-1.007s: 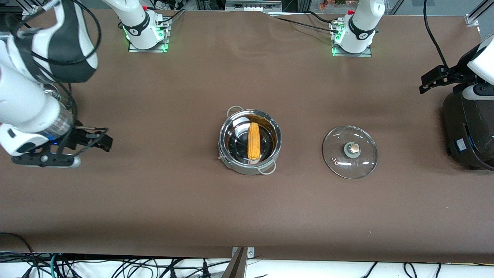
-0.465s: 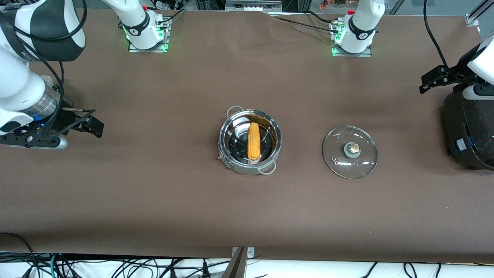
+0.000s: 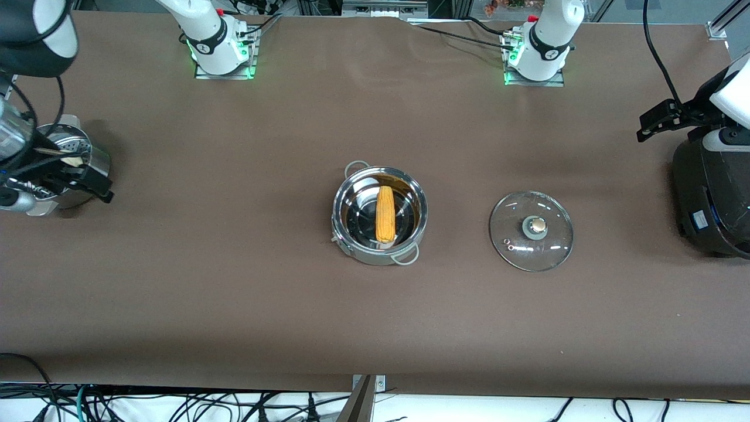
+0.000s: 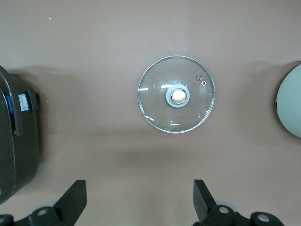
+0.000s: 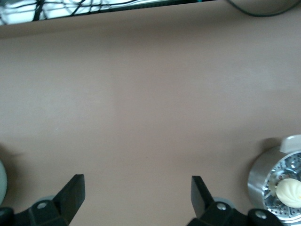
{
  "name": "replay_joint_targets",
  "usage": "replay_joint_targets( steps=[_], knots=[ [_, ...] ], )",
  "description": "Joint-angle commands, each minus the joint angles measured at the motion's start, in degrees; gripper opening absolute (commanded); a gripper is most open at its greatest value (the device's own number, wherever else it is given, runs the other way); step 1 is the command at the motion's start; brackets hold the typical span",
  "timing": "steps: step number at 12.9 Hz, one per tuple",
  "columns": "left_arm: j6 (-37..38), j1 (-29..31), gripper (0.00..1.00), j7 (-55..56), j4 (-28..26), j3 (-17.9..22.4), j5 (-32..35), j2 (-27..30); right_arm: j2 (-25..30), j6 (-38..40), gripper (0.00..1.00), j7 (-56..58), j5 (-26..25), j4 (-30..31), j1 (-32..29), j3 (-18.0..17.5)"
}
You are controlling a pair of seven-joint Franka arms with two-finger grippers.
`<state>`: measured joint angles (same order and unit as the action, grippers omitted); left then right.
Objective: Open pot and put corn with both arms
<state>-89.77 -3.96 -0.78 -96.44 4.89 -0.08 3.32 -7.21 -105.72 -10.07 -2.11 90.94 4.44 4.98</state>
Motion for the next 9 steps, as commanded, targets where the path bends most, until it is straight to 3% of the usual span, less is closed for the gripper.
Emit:
replay_joint_targets(
  steps=[1,2,4,6,9],
  knots=[
    [1.00,0.10,1.00,0.43,0.73,-0.14,1.04,0.20,1.93,-0.71,1.00,1.28,1.40,1.70,-0.22,2.65],
    [1.00,0.10,1.00,0.43,0.73,-0.14,1.04,0.20,2.37,-0.19,1.00,1.37,1.49,1.43,-0.31,2.92],
    [1.17,0.10,1.00,0.43,0.73,-0.14,1.04,0.20,3.08,8.29,1.00,1.28,1.49,-1.79,-0.31,3.28],
    [1.53,0.10,1.00,0.43,0.73,-0.14,0.96,0.20,2.90,10.10,1.00,3.28,7.26,-2.96,-0.31,5.99],
    [1.79,0.10,1.00,0.43,0.73,-0.14,1.04,0.20,1.94,10.10,1.00,21.54,8.70,-2.96,-0.31,8.73]
  ],
)
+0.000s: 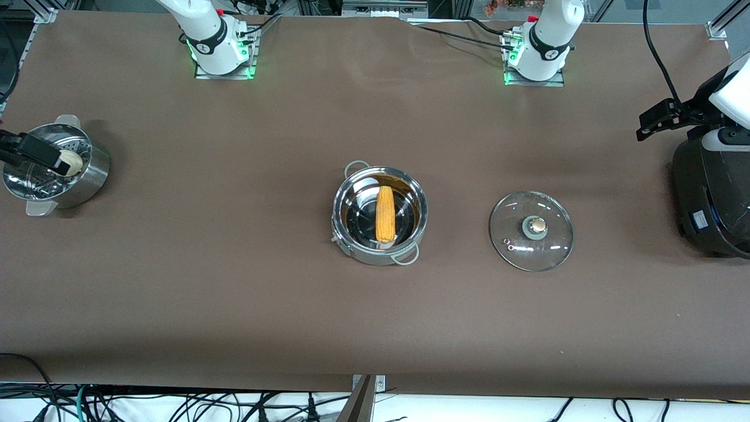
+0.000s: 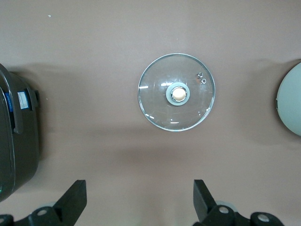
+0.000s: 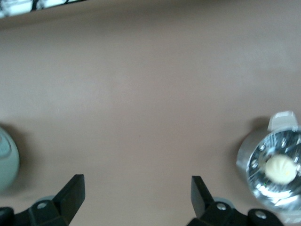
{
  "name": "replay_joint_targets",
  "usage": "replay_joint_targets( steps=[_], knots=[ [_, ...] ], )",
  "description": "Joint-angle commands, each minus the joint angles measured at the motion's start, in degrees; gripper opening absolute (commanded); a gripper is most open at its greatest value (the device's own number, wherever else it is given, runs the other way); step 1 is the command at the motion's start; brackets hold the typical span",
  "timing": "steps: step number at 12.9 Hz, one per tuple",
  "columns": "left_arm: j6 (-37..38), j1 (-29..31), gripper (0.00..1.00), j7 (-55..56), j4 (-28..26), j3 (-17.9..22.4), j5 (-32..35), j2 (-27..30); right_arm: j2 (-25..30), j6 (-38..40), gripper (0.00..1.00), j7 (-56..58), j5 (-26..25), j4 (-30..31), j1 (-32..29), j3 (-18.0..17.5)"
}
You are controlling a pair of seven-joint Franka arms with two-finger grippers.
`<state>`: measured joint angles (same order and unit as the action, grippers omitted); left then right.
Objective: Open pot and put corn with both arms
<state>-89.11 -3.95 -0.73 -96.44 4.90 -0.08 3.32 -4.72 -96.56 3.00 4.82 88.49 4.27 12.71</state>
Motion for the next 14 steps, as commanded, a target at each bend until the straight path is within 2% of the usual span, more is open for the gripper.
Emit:
replay_joint_targets(
  steps=[1,5,8,14],
  knots=[
    [1.13,0.09,1.00,0.38,0.64,-0.15,0.96,0.20,-0.55,0.93,1.00,7.99,1.25,-0.51,-0.05,0.82],
    [1.13,0.09,1.00,0.38,0.73,-0.15,0.96,0.20,-0.38,1.11,1.00,-1.06,-0.15,-0.51,0.82,0.30],
    [1.13,0.09,1.00,0.38,0.64,-0.15,1.04,0.20,0.24,1.81,1.00,-1.15,-0.86,-0.25,0.57,-1.02],
    [1.13,0.09,1.00,0.38,0.73,-0.06,0.96,0.20,-0.28,2.96,1.00,-1.24,-0.60,0.02,1.18,-1.37]
  ],
)
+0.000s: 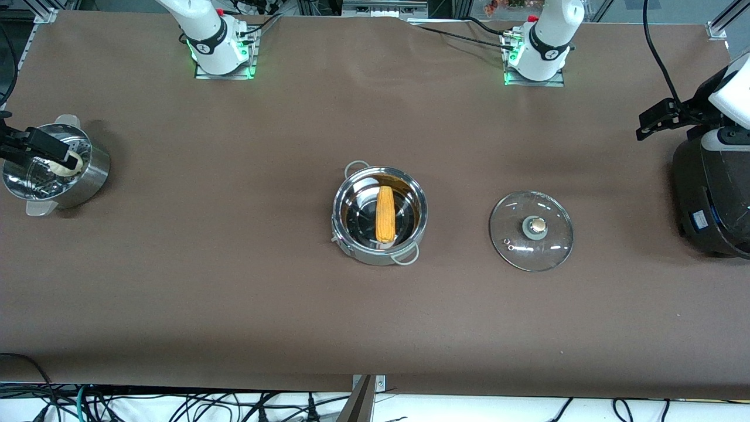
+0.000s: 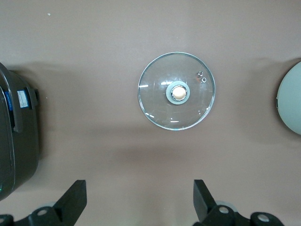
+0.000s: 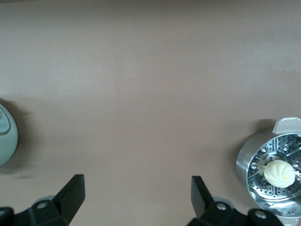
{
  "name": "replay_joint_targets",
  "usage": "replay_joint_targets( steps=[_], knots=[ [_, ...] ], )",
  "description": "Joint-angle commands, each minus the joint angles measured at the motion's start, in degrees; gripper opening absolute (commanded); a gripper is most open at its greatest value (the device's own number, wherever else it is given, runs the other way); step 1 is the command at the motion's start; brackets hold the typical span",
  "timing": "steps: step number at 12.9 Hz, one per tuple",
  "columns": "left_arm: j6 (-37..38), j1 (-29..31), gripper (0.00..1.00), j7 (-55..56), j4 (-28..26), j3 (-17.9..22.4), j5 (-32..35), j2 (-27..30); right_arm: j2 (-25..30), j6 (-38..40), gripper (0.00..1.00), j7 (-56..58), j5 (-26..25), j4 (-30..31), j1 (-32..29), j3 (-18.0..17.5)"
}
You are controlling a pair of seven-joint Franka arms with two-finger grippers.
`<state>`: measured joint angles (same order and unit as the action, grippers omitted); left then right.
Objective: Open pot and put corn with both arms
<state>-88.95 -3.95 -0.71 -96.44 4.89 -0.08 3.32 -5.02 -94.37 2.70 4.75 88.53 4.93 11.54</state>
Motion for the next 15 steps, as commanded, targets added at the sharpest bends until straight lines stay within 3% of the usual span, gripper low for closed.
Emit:
replay_joint_targets(
  steps=[1,6,10,15],
  knots=[
    [0.97,0.08,1.00,0.36,0.64,-0.15,1.04,0.20,-0.25,0.77,1.00,-0.68,-0.71,-0.29,1.13,-0.20],
    [0.97,0.17,1.00,0.36,0.73,-0.15,1.04,0.20,-0.69,0.94,1.00,-0.68,-0.89,-0.29,1.48,-0.20],
    [0.97,0.08,1.00,0.36,0.73,-0.15,0.96,0.20,-1.13,1.56,1.00,-0.42,-5.10,-0.47,3.94,-0.20],
    [1.06,0.08,1.00,0.36,0.73,-0.06,1.04,0.20,-1.13,1.82,1.00,-0.59,-5.02,-0.47,3.95,-0.03]
  ],
)
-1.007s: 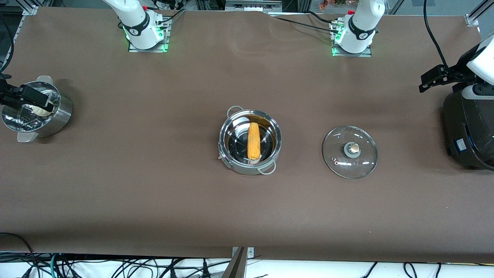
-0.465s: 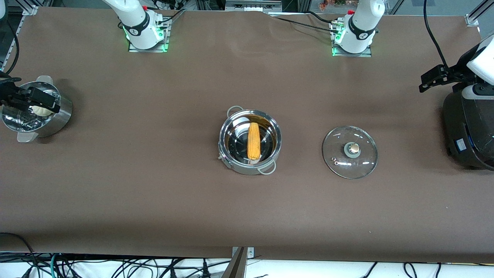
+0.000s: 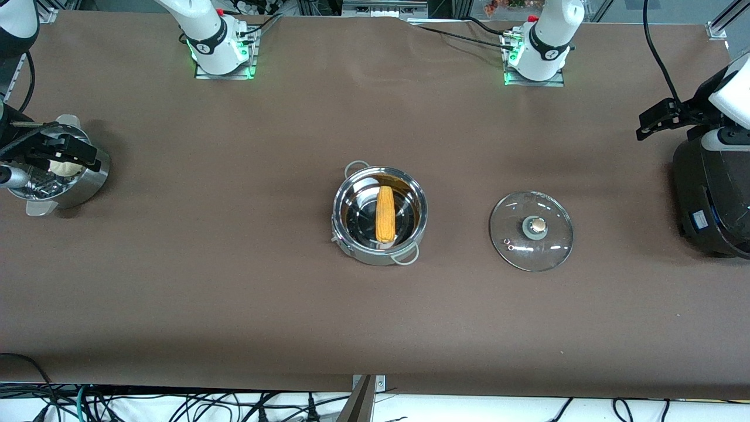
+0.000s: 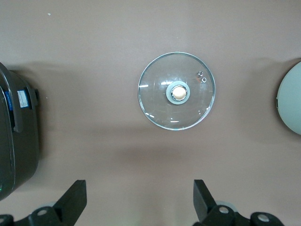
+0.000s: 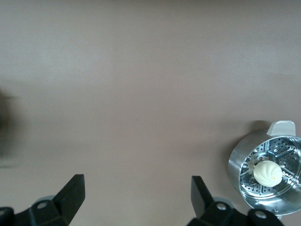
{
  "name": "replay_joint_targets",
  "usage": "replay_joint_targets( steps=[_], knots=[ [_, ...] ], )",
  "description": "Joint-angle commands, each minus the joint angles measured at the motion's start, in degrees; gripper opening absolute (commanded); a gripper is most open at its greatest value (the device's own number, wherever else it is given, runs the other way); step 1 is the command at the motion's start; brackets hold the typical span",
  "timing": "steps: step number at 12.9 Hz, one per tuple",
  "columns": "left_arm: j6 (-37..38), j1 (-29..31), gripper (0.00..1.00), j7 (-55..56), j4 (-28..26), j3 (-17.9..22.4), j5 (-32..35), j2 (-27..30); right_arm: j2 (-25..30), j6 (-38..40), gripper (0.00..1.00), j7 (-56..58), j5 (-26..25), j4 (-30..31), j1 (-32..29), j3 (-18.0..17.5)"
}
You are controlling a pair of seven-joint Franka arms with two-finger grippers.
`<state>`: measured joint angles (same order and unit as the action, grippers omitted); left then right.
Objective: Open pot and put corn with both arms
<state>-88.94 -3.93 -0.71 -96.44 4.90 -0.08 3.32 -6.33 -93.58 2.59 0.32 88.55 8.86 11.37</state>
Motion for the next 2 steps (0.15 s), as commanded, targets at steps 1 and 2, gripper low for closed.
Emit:
replay_joint_targets(
  steps=[1,2],
  knots=[
    [1.05,0.15,1.00,0.36,0.64,-0.06,1.04,0.20,0.09,0.94,1.00,-0.39,-0.50,-0.57,-0.07,0.14],
    [0.96,0.06,1.00,0.36,0.73,-0.06,0.96,0.20,0.09,0.94,1.00,-0.48,-0.67,-0.57,-0.07,0.14]
  ],
)
